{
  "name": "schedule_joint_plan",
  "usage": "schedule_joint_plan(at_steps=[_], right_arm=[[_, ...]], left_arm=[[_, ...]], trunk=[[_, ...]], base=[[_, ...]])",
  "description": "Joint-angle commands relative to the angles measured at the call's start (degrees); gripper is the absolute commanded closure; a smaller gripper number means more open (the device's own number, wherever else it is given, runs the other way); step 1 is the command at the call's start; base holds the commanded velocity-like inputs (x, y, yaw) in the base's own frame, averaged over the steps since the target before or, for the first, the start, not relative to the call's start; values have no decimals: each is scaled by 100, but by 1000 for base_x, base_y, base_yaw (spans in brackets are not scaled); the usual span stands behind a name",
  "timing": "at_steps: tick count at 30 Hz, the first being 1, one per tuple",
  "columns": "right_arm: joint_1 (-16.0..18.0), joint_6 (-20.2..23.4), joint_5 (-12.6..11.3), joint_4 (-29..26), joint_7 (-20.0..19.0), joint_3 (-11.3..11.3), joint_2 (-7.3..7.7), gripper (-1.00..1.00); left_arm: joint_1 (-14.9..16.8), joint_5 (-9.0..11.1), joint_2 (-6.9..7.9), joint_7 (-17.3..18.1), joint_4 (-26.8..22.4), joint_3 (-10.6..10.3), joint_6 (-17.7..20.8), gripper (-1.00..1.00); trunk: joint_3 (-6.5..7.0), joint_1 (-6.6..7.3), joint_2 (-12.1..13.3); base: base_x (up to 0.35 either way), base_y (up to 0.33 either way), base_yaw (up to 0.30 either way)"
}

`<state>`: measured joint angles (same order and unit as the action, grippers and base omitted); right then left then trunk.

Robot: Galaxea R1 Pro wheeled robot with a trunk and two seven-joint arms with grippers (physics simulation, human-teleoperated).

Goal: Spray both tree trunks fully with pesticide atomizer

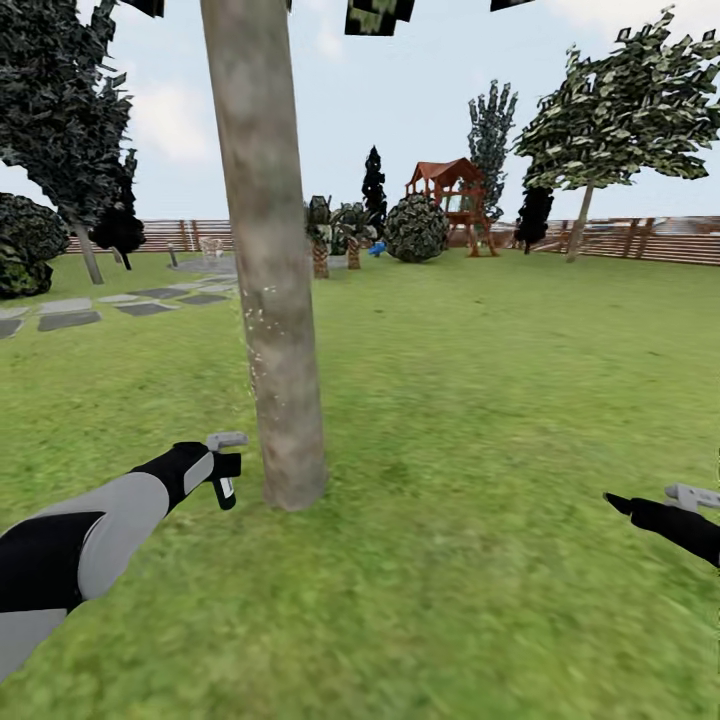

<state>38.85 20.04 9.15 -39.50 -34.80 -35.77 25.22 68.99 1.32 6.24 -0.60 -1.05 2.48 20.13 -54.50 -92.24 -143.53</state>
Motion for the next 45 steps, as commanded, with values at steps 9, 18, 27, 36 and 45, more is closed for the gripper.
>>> schedule_joint_plan(at_steps=[9, 18, 27, 36, 45], right_arm=[[0, 0, 1, -1, 0, 0, 0, -100], [0, 0, 90, 4, 5, 9, -24, -100], [0, 0, 131, -5, 0, 9, -26, -100], [0, 0, 131, -5, 0, 9, -26, -100], [0, 0, 131, -5, 0, 10, -26, -100]], left_arm=[[0, 0, 0, 1, -1, -2, 0, 100], [-50, 0, 0, -1, -1, -2, 0, 100], [-52, 0, 0, -1, -2, -2, 0, 100], [-52, 0, -78, -1, -1, -2, 0, 100], [-52, 0, -114, -1, -4, -2, 0, 100]], trunk=[[0, 0, 0], [0, 0, 0], [0, 0, 0], [0, 0, 0], [-5, 0, 0]], base=[[122, -310, 102], [80, -313, 54], [1, -262, 146], [0, -54, 251], [23, -286, 19]])
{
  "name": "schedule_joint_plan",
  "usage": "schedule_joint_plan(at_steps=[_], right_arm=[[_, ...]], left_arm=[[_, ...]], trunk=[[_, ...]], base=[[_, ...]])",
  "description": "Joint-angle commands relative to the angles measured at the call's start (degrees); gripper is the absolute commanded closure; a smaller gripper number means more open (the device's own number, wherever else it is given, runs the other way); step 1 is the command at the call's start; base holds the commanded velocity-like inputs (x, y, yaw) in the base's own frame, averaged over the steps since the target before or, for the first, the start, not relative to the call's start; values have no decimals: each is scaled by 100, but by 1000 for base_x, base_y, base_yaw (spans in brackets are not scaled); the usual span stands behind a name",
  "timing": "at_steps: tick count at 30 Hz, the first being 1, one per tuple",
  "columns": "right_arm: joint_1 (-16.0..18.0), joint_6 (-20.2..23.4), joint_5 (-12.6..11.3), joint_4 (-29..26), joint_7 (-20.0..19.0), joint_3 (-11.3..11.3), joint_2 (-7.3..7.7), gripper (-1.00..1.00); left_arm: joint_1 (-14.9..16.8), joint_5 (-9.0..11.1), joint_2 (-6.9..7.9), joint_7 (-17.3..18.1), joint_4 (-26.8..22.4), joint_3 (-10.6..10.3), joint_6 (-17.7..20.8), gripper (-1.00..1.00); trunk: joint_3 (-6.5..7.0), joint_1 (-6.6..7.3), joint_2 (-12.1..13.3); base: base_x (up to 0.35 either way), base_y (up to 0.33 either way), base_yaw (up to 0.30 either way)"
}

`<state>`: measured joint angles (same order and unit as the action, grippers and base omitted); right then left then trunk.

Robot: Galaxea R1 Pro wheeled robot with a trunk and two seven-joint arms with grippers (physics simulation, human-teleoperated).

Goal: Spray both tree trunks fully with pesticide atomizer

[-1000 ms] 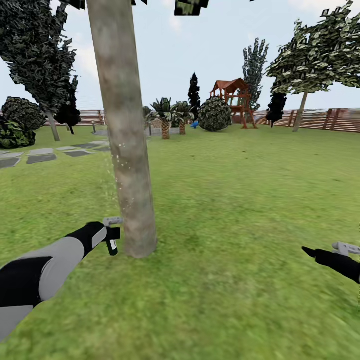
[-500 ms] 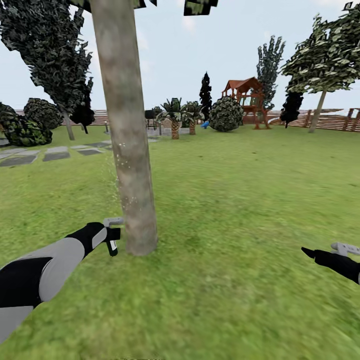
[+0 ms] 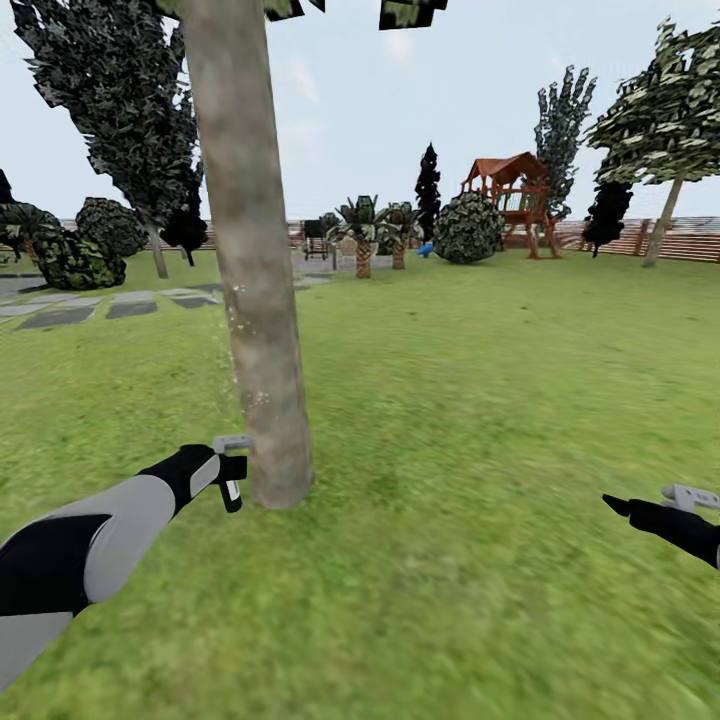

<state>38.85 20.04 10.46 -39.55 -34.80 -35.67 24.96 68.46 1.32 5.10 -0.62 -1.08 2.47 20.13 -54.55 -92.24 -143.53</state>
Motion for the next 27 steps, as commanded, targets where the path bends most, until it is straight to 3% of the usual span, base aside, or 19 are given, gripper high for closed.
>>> schedule_joint_plan(at_steps=[1, 22, 27], right_arm=[[0, 0, 0, 0, 0, -1, 0, -100], [0, 0, 0, 0, 0, -1, 0, -100], [1, 0, 0, 0, 0, -1, 0, -100]], left_arm=[[0, 0, 0, 0, 0, 3, 0, 100], [0, 0, 0, 0, -6, 7, -6, 100], [0, 0, 0, 0, -6, 7, -5, 100]], trunk=[[-4, 0, 0], [-106, 0, 0], [-110, 0, 0]], base=[[78, -295, 126], [154, -293, 208], [14, -302, 63]])
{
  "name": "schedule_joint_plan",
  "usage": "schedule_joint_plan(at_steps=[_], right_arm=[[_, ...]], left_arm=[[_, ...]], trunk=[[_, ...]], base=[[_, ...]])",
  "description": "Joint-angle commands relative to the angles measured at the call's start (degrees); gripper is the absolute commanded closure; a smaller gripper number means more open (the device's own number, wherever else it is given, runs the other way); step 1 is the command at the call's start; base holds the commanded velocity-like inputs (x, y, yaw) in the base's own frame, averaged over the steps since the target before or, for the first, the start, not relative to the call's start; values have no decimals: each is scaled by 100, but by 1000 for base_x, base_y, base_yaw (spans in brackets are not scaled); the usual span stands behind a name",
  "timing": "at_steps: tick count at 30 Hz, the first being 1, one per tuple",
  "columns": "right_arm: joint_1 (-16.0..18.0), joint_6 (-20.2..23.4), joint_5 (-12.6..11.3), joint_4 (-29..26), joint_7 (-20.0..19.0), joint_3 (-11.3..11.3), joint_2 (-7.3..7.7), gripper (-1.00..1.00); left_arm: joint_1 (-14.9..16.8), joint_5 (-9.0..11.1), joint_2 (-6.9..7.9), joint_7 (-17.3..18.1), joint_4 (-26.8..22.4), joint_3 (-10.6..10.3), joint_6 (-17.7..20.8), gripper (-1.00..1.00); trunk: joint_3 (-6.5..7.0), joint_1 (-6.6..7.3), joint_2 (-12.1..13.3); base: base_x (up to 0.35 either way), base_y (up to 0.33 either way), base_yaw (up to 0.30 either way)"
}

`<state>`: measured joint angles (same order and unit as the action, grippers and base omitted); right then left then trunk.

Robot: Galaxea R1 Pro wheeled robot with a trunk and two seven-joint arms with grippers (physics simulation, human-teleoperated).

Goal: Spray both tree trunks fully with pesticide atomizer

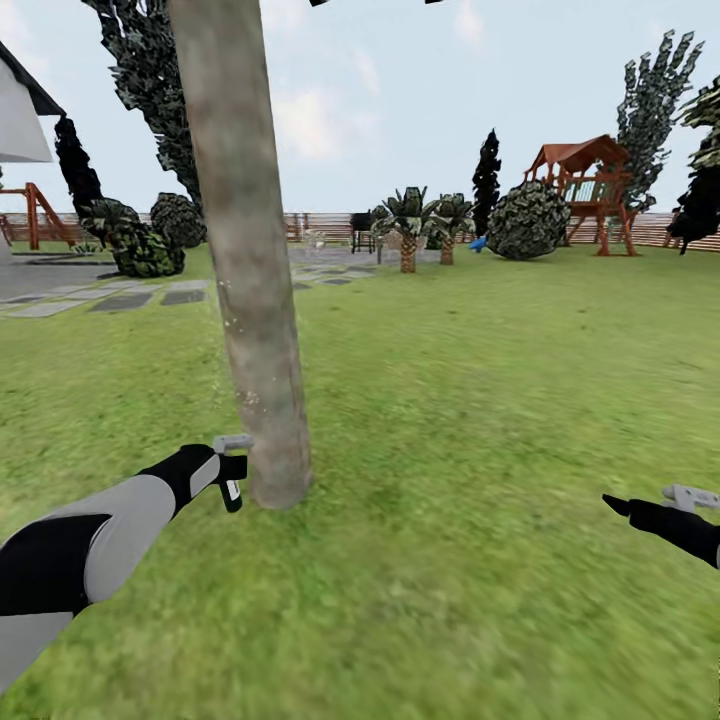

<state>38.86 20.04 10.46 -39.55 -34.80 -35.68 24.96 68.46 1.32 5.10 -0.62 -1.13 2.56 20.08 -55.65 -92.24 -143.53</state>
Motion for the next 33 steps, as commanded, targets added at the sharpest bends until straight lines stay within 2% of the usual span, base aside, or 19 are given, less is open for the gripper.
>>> schedule_joint_plan(at_steps=[1, 8, 11, 13, 14, 16, 17, 20, 24, 29, 31, 33], right_arm=[[0, 0, 1, 0, 0, 0, 0, -100], [-1, 0, 0, 0, 0, 0, 0, -100], [-1, 0, 0, 4, 2, 0, 0, -100], [-1, 0, 0, 8, 13, 0, 0, -100], [-1, 0, 0, 8, 15, 0, 0, -100], [-1, 0, 0, 9, 17, 0, 0, -100], [-1, 0, 0, 9, 17, 0, 0, -100], [-1, 0, 0, 9, 18, 0, 0, -100], [-1, 0, 0, 9, 17, 0, 0, -100], [-1, 0, 0, 9, 18, 0, 0, -100], [-1, 0, 0, 9, 18, 0, 8, -100], [-1, 0, 0, 9, 18, 0, 9, -100]], left_arm=[[0, 0, 0, 0, -1, -1, 0, 100], [-10, 0, 0, 7, 1, -1, -7, 100], [-135, -14, 0, 7, -21, -12, -3, 100], [-146, -17, -12, 8, -84, -11, 135, 100], [-148, -18, -53, 8, -228, -11, 334, 100], [-148, -21, -139, 9, -866, -15, 944, 100], [-149, -24, -192, 8, -1414, -17, 1569, 100], [-149, -35, -226, 2, -2340, -22, 2519, 100], [-131, -60, -228, 0, -2681, -27, 3034, 100], [-67, -79, -213, -9, -2701, -28, 3180, 100], [8, -79, -211, -7, -2757, -28, 3531, 100], [68, -80, -208, -8, -2834, -28, 3613, 100]], trunk=[[0, 0, 0], [0, 0, 0], [0, 0, 0], [0, 0, 0], [0, 0, 0], [0, 0, 0], [0, 0, 0], [0, 0, 0], [0, 0, 0], [0, 0, 0], [0, 0, 0], [0, 0, 0]], base=[[1, -303, 178], [0, -178, 239], [0, -8, 248], [0, -1, 199], [0, 0, 86], [0, 0, 36], [0, 0, 12], [0, 0, 4], [0, 0, 0], [0, 0, 0], [0, 0, 0], [0, 0, 0]])
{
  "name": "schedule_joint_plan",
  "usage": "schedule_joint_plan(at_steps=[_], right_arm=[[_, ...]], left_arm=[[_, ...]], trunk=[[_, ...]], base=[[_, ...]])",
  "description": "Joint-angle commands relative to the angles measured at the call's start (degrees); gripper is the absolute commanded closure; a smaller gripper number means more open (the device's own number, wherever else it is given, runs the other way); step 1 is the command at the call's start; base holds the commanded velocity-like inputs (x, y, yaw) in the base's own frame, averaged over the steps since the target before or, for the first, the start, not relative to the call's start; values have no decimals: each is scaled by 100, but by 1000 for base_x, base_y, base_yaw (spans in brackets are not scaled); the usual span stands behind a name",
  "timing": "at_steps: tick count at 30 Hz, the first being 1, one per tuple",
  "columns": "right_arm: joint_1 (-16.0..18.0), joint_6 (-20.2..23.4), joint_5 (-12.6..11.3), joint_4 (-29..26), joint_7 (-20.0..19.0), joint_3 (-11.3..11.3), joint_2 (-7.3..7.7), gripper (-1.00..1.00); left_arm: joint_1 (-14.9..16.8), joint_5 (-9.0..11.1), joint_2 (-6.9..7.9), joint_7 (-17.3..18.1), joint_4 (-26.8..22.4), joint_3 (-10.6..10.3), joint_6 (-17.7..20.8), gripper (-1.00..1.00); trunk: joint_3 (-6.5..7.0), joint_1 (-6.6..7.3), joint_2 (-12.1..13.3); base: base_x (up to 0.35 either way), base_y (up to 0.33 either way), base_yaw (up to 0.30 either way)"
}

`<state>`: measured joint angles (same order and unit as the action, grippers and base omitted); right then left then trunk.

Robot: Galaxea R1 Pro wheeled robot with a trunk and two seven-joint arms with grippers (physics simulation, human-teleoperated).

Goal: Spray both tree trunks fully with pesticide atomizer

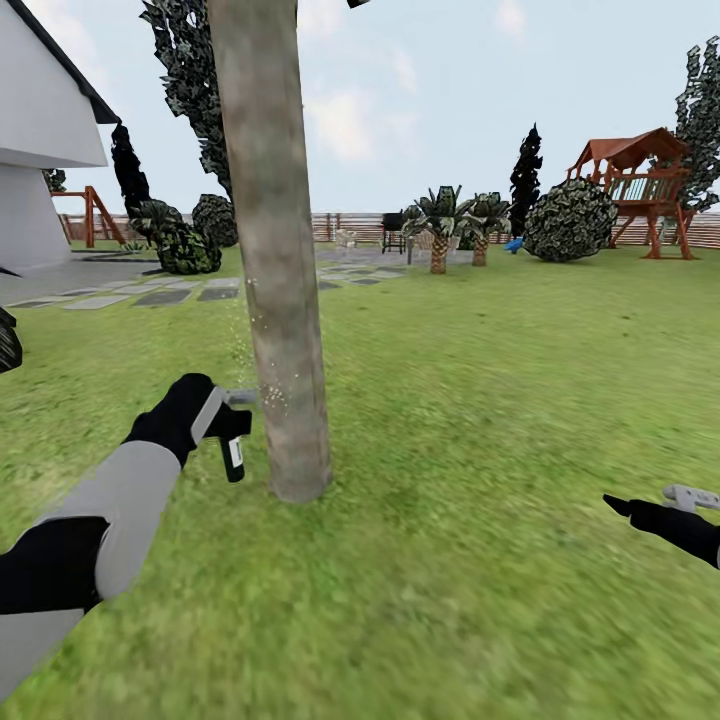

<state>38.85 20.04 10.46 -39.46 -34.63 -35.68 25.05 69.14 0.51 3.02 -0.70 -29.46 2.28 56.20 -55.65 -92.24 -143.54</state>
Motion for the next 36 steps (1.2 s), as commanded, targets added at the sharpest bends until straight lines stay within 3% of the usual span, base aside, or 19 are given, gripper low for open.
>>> schedule_joint_plan(at_steps=[1, 8, 13, 29, 36], right_arm=[[0, 0, 0, 0, -1, 0, 0, -100], [0, 0, 0, 0, 0, -3, 8, -100], [0, 0, 0, 0, -1, -6, 9, -100], [0, 0, 0, 0, 0, 0, 9, -100], [0, 0, 0, 0, -1, 0, 9, -100]], left_arm=[[60, -1, 7, 0, -30, 0, 27, 100], [143, -25, 13, 0, -43, -10, 49, 100], [144, -384, 0, 5, -29, -24, 41, 100], [138, -412, -15, 7, -16, -40, 43, 100], [137, -412, -142, 7, -16, -44, 41, 100]], trunk=[[0, 0, 0], [0, 0, 0], [0, 0, 0], [0, 0, 0], [0, 0, 0]], base=[[0, 0, 0], [0, 0, 119], [6, 0, 134], [122, -101, 74], [20, -10, 0]])
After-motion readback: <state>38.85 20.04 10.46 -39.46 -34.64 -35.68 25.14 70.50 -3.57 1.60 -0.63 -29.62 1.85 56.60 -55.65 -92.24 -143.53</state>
